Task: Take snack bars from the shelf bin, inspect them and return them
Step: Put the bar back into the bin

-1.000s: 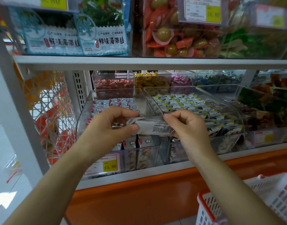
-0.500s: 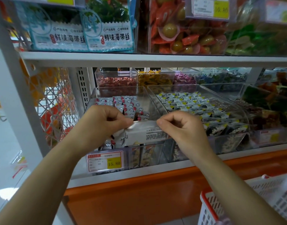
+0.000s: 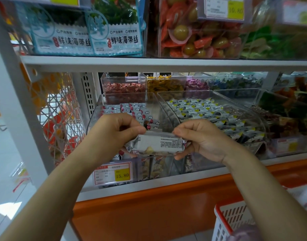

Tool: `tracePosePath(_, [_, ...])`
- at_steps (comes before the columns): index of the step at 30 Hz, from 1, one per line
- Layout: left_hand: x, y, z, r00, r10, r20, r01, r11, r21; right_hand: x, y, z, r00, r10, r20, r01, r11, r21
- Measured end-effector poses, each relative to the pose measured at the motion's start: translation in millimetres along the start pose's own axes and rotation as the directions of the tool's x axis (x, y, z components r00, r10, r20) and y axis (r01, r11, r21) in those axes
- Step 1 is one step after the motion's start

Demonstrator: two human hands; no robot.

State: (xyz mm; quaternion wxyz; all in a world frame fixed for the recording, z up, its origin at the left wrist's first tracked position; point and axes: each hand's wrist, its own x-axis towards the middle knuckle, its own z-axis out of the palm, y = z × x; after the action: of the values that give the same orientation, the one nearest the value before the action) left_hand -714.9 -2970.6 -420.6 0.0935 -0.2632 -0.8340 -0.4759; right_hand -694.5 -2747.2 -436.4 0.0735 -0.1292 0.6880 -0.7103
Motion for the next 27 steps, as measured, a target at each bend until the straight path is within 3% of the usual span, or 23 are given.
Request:
tracePosePath(5, [0, -3, 1, 0.999, 0.051, -0.011, -0.051, 0.998, 0.022, 0, 2, 0, 0.997, -0.069, -0.042, 0.069, 0.998, -0.007])
tracePosePath(9, [-2, -5, 3, 0.988, -0.106, 0.108, 0.128, 0.965, -0.227, 3, 9, 3, 0.969, -0.123, -0.214, 0.107, 0.991, -0.083])
tracePosePath(12, [-4, -8, 2, 0.972, -0.121, 0.201, 0.164, 0.964, -0.209, 4, 14, 5, 0.926, -0.144, -0.349, 0.123, 0.989, -0.082])
tracePosePath(14, [-4, -8, 6, 0.981, -0.124, 0.147, 0.147, 0.977, -0.158, 6, 16, 8, 0.884, -0.140, -0.445, 0.127, 0.990, -0.059])
tracePosePath(17, [0, -9, 13, 0.989, -0.145, -0.040, 0.140, 0.984, -0.115, 8, 17, 17, 0.849, -0.131, -0.511, 0.183, 0.982, 0.052])
tracePosePath(22, [4, -9, 24, 0.968, -0.127, -0.218, 0.100, 0.986, -0.131, 11, 17, 33, 0.856, -0.348, -0.383, 0.248, 0.925, -0.287])
tracePosePath(25, [14, -9, 23, 0.961, -0.085, -0.264, 0.076, 0.996, -0.043, 19, 12, 31, 0.783, -0.395, -0.481, 0.259, 0.910, -0.325])
tracePosePath(27, [28, -17, 18, 0.964, -0.047, -0.263, 0.093, 0.981, 0.169, 24, 9, 28, 0.731, -0.391, -0.559, 0.244, 0.915, -0.321])
